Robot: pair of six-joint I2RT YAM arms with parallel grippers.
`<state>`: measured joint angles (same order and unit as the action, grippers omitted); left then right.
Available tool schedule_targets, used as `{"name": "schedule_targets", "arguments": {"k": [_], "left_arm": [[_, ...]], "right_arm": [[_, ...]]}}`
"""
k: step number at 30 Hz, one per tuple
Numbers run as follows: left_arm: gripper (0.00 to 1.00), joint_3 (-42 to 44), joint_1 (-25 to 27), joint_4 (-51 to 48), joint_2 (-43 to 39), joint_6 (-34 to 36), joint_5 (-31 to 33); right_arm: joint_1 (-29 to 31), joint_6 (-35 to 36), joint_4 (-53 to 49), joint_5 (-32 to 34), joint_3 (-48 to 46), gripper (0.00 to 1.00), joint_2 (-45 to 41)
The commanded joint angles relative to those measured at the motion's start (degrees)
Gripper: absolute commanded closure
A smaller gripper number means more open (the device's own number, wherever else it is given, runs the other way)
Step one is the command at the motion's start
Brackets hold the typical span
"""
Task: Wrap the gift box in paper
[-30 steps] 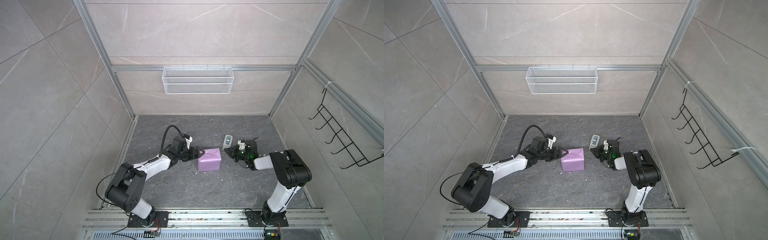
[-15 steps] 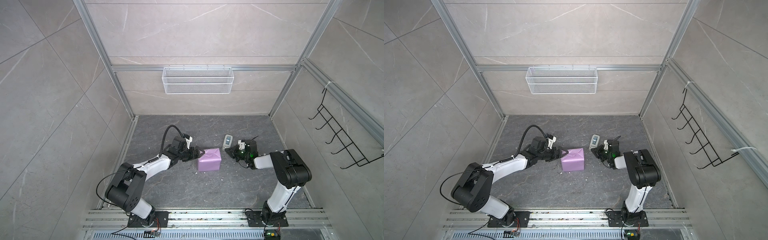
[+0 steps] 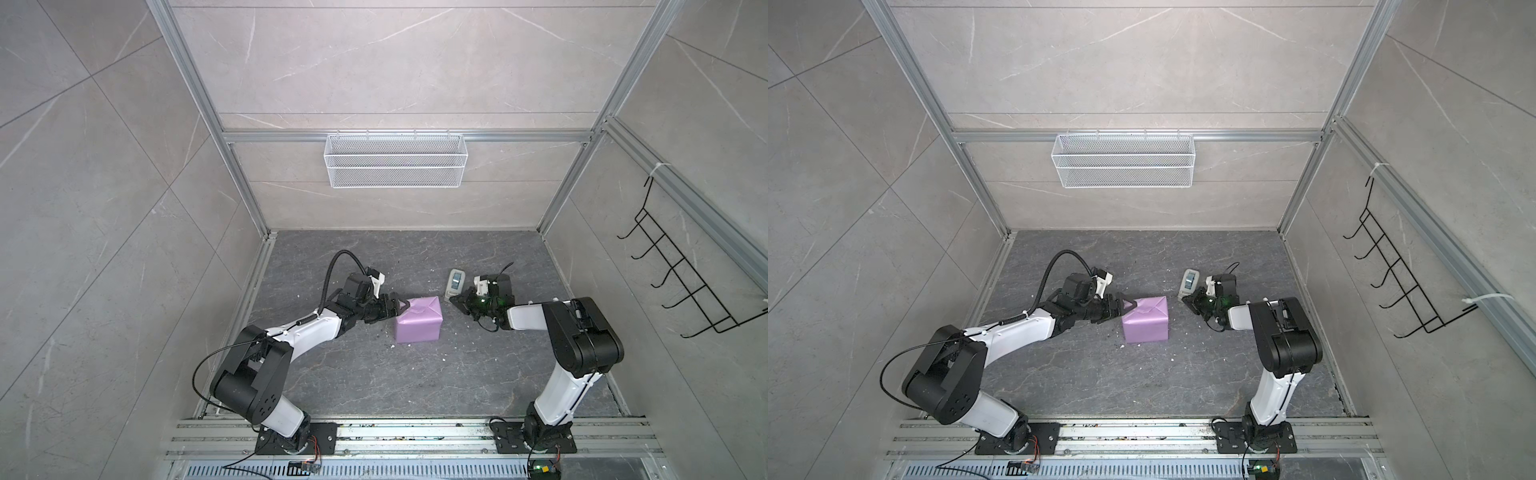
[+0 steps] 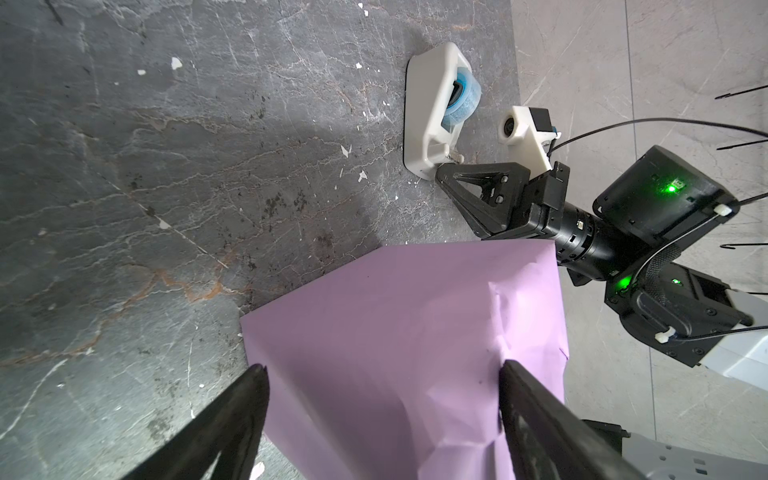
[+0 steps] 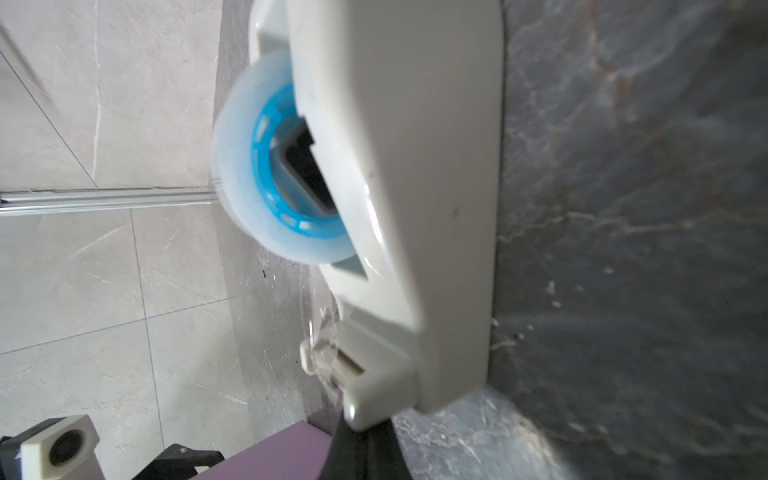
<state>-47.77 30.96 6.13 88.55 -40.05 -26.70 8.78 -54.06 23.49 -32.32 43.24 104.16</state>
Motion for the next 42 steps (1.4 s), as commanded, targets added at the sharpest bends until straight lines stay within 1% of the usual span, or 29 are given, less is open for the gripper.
{"name": "schedule_targets", "arguments": {"k": [1,9,15,22,24,28,30,33,36,38,42], "left_arm": [[0.13,1.0,0.2,-3.5,1.7,1.9,0.1],[0.13,1.0,0.1,-3.5,1.7,2.0,0.1],[0.13,1.0,0.2,-3.4,1.9,2.0,-0.1],[0.13,1.0,0.2,-3.2,2.4,2.0,0.0],[0.13,0.9,0.2,-3.3,2.6,2.1,-0.1],[0.13,0.9,0.2,-3.2,3.0,2.0,-0.4],[0.13,0.9,0.2,-3.2,3.1,2.1,-0.4],[0.13,1.0,0.2,-3.3,3.0,2.1,-0.5],[0.13,0.9,0.2,-3.5,3.0,2.1,-0.5],[0.13,1.0,0.2,-3.6,2.9,2.2,-0.2],[0.13,1.1,0.2,-3.8,2.7,2.2,-0.2]], "right_arm": [[-0.6,3.7,-11.7,6.8,0.8,1.00,1.8],[-0.7,7.6,-19.7,11.5,3.2,1.00,0.7],[-0.7,9.5,-23.3,13.9,5.0,1.00,0.6],[-0.8,10.5,-23.7,12.6,5.1,1.00,-1.1],[-0.9,11.2,-23.6,12.3,4.0,1.00,-3.8],[-1.0,14.3,-23.6,10.9,0.7,1.00,-14.7],[-1.0,15.5,-23.1,9.0,-0.5,1.00,-20.6],[-0.4,15.7,-21.8,3.3,-0.9,1.00,-27.8],[3.0,16.2,-21.2,1.2,-0.3,1.00,-32.3],[6.8,16.7,-20.1,0.9,0.4,1.00,-33.7],[14.3,19.3,-18.7,2.1,3.1,1.00,-32.5]]}}
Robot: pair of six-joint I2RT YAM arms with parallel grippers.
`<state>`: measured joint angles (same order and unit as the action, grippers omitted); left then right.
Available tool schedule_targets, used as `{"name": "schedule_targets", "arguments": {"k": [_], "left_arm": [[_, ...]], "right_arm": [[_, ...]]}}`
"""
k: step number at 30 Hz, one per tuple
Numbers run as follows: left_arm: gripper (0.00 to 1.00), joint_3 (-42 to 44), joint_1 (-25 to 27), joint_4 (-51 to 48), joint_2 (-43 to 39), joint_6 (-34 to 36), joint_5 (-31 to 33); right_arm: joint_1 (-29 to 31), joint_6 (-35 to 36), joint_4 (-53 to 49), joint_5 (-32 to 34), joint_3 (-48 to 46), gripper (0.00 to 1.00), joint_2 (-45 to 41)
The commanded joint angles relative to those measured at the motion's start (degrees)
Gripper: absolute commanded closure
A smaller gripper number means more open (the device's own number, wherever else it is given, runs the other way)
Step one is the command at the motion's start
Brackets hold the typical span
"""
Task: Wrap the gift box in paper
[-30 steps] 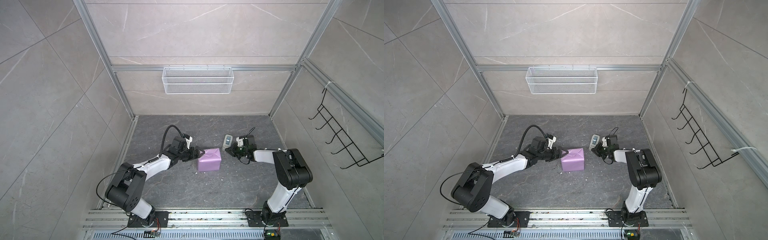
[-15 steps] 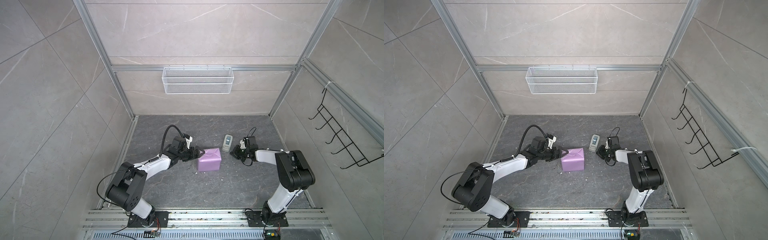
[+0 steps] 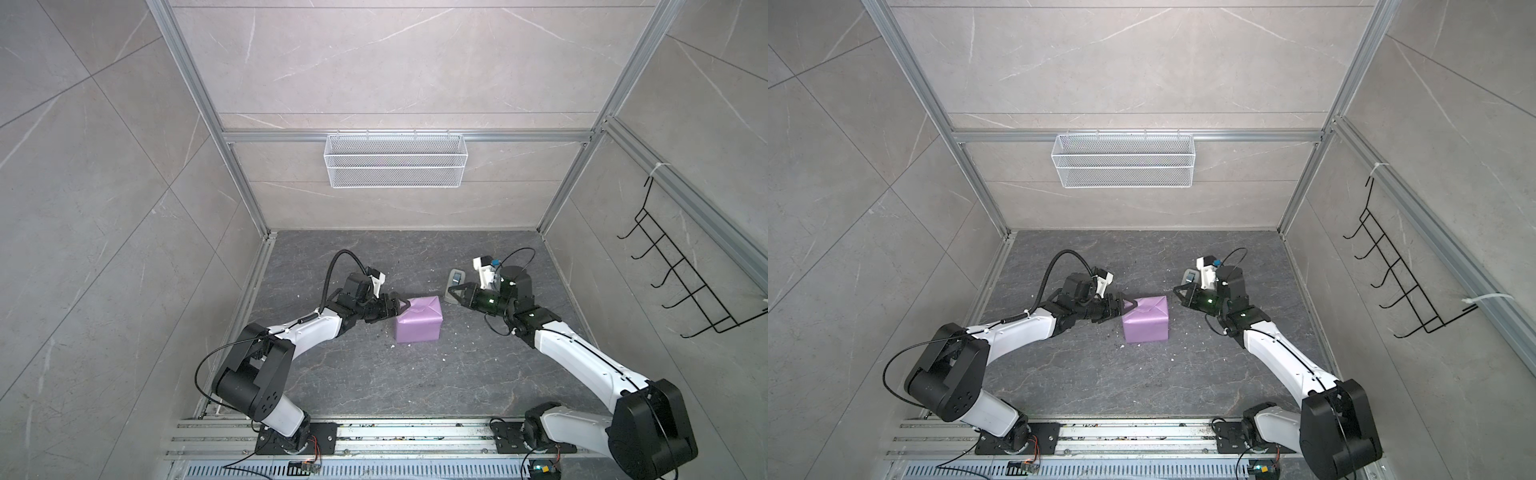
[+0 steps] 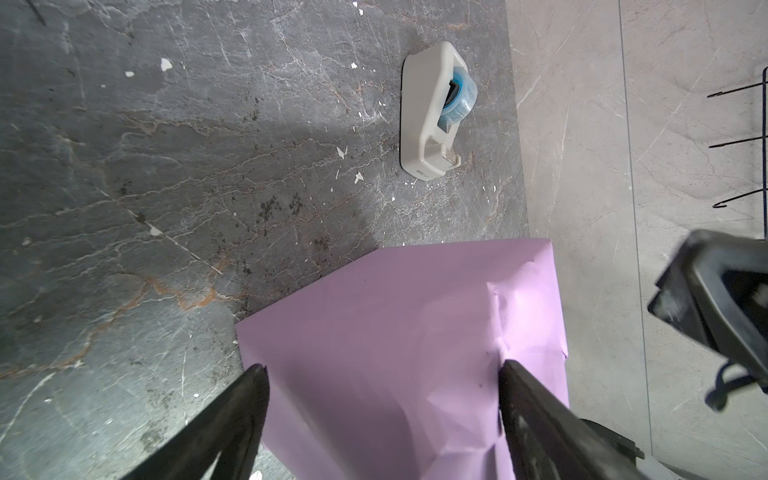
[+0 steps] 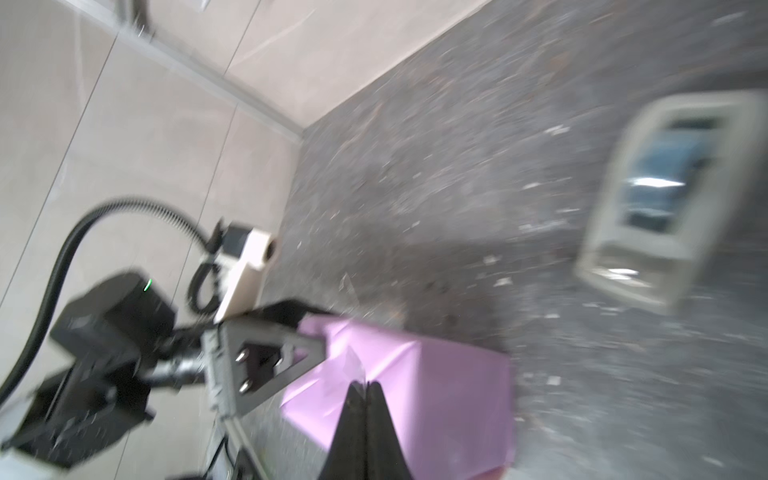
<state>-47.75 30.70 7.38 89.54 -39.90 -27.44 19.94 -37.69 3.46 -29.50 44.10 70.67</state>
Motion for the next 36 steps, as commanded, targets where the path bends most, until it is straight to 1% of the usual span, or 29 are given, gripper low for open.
{"name": "schedule_targets", "arguments": {"k": [1,4,8,13,16,26,36], "left_arm": [[0.13,1.1,0.5,-5.0,1.6,2.0,0.5],[0.13,0.9,0.5,-5.2,1.4,2.1,0.6],[0.13,0.6,0.5,-5.5,1.4,2.1,0.7],[0.13,0.6,0.5,-5.6,1.4,2.2,0.7],[0.13,0.6,0.5,-5.7,1.4,2.3,0.6],[0.13,0.8,0.5,-5.7,1.3,2.3,0.8],[0.13,0.7,0.5,-5.5,1.5,2.2,0.7]], "right_arm": [[4.7,3.7,1.9,-0.7,3.0,1.00,1.9],[8.3,6.0,1.7,-0.4,5.3,1.00,4.8],[11.8,8.3,0.0,1.7,6.8,1.00,7.7],[13.8,9.5,-1.2,4.5,7.0,1.00,8.2],[15.2,10.4,-4.0,6.9,8.2,1.00,8.8],[16.0,9.0,-7.2,8.9,9.0,1.00,10.3],[16.2,8.3,-8.0,9.1,9.6,1.00,11.1]]}}
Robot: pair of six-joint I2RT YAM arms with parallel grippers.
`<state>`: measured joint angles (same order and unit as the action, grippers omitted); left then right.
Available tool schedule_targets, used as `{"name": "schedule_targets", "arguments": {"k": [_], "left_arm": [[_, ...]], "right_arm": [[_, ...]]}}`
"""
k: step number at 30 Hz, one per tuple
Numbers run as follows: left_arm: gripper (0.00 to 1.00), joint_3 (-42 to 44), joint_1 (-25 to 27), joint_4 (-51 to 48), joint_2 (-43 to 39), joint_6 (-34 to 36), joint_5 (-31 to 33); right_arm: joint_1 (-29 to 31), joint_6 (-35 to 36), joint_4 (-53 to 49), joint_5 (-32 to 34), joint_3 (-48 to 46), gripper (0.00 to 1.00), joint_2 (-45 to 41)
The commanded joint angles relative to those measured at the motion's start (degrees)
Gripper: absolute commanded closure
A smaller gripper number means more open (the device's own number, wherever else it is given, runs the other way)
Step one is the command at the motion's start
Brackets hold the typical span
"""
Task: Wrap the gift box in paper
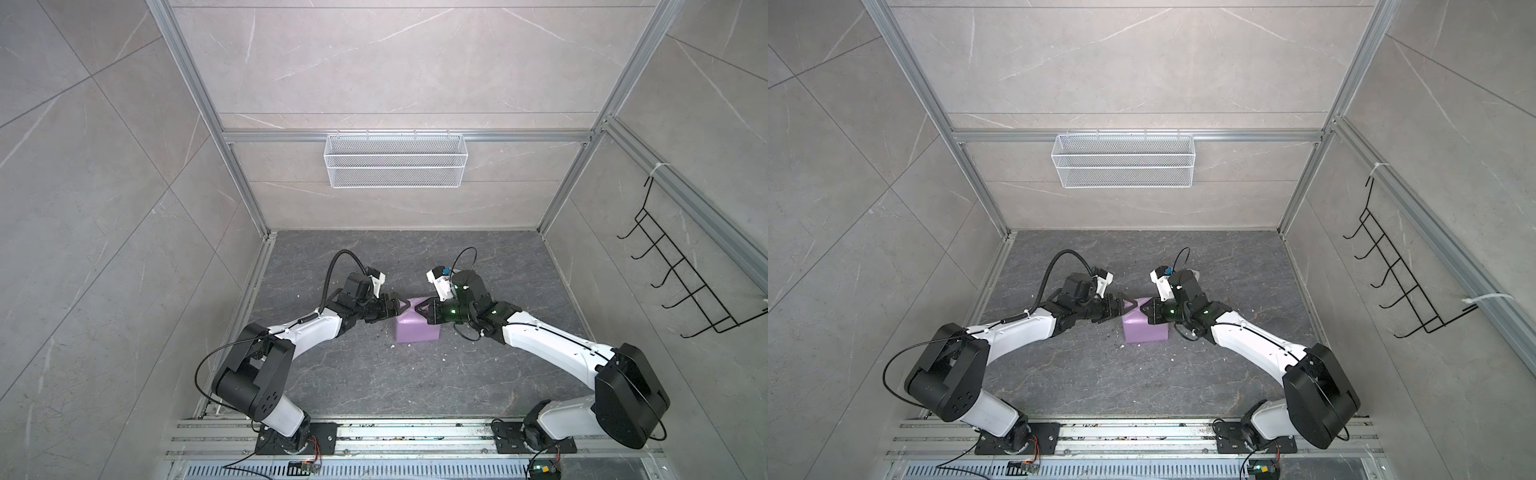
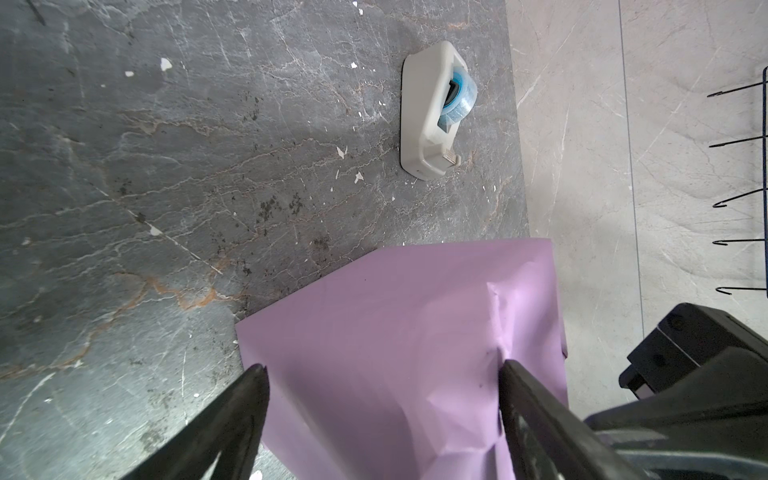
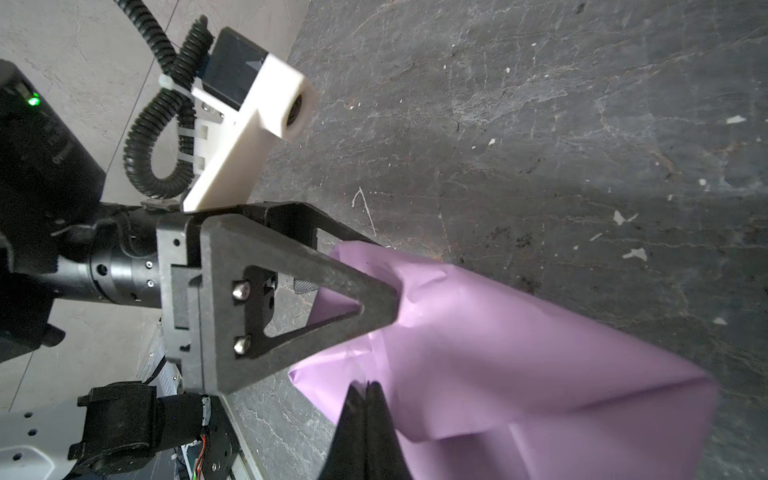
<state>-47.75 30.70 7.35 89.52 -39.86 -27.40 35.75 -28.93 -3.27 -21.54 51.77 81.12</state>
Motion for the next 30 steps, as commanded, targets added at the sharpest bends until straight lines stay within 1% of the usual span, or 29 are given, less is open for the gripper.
{"name": "schedule_targets", "arguments": {"k": [1,23,30], "left_arm": [[0.13,0.7,0.5,-5.4,1.5,2.2,0.7],[0.13,1.1,0.5,-5.1,1.4,2.2,0.6],[0.13,1.2,0.5,-4.9,1.5,2.1,0.5]], "right_arm": [[0.4,-0.3,-1.4,1.2,2.1,1.00,0.8],[0.4,0.9,-4.3,3.8,3.2,1.00,2.3],[0.4,3.6,-5.8,5.0,3.3,1.00,2.7]]}}
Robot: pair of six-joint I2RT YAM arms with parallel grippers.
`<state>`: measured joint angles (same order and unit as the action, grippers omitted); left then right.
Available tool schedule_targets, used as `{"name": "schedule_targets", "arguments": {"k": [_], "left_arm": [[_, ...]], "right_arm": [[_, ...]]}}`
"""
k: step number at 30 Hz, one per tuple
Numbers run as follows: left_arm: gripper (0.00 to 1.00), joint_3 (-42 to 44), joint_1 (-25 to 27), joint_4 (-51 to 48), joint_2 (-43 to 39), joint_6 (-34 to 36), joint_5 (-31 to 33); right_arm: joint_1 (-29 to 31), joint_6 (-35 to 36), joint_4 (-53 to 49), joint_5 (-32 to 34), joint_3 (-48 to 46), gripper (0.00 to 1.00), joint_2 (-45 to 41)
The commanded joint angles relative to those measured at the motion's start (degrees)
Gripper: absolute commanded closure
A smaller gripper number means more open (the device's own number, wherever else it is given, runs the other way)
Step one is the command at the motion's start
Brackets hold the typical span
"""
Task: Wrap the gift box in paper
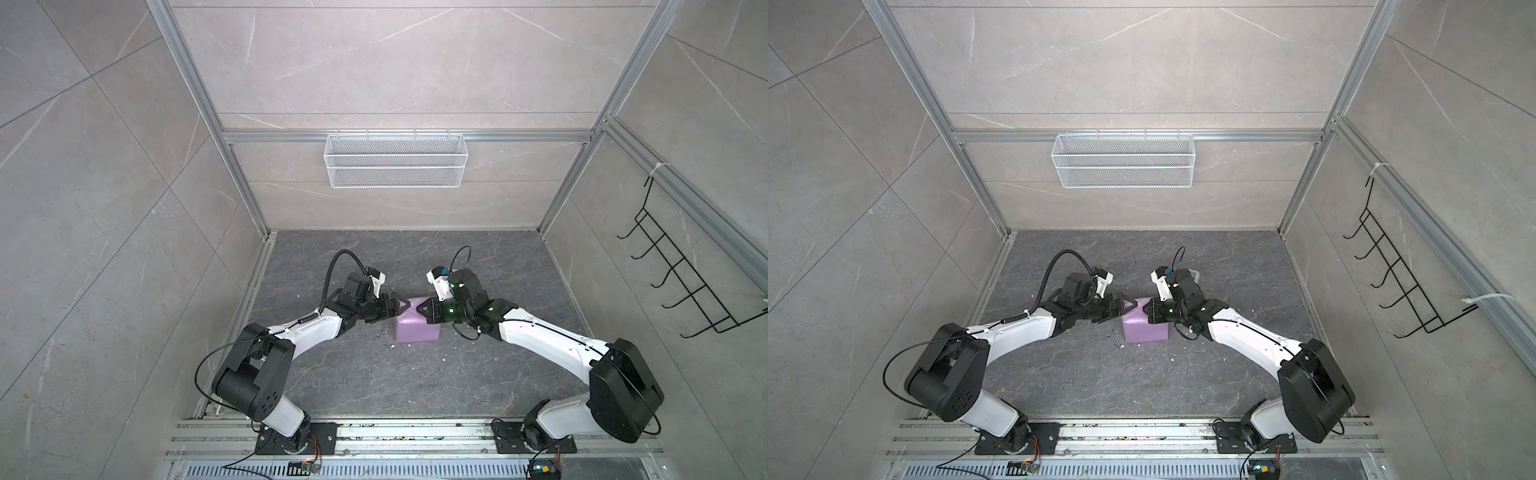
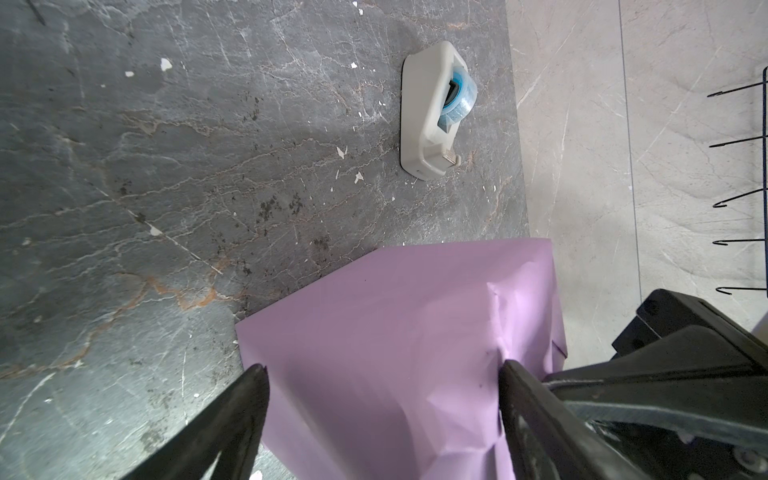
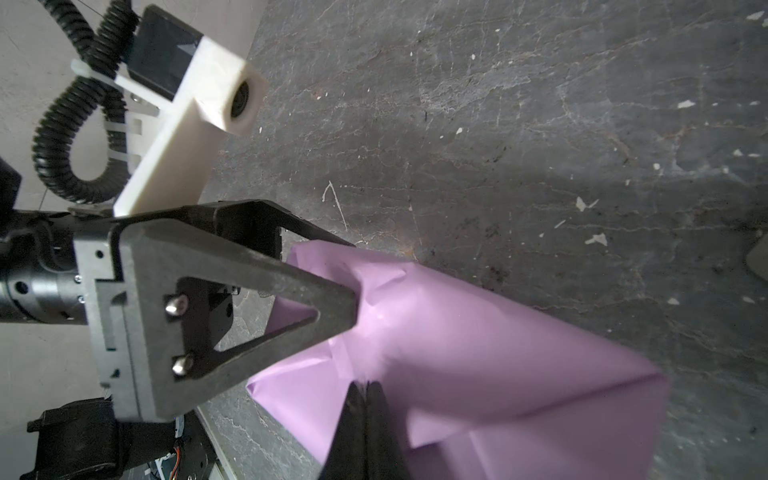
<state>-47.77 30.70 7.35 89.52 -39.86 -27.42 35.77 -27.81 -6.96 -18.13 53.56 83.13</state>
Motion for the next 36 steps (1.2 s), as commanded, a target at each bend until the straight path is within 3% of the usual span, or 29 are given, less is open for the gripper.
{"name": "schedule_targets", "arguments": {"k": [1,15,28,36], "left_arm": [[0.13,1.3,0.5,-4.8,1.5,2.1,0.6],[0.13,1.6,0.5,-4.5,1.5,2.0,0.3],[0.13,1.6,0.5,-4.7,1.4,2.1,0.1],[0.13,1.5,0.5,-4.8,1.3,2.1,0.1]], "right_arm": [[0.4,3.2,-2.4,2.0,1.5,1.00,0.8],[2.5,13.6,-4.2,7.8,-0.1,1.00,2.5],[5.4,20.0,-1.0,14.9,-4.3,0.90,0.3],[5.7,21.5,-0.6,15.4,-3.7,0.79,0.3]]}}
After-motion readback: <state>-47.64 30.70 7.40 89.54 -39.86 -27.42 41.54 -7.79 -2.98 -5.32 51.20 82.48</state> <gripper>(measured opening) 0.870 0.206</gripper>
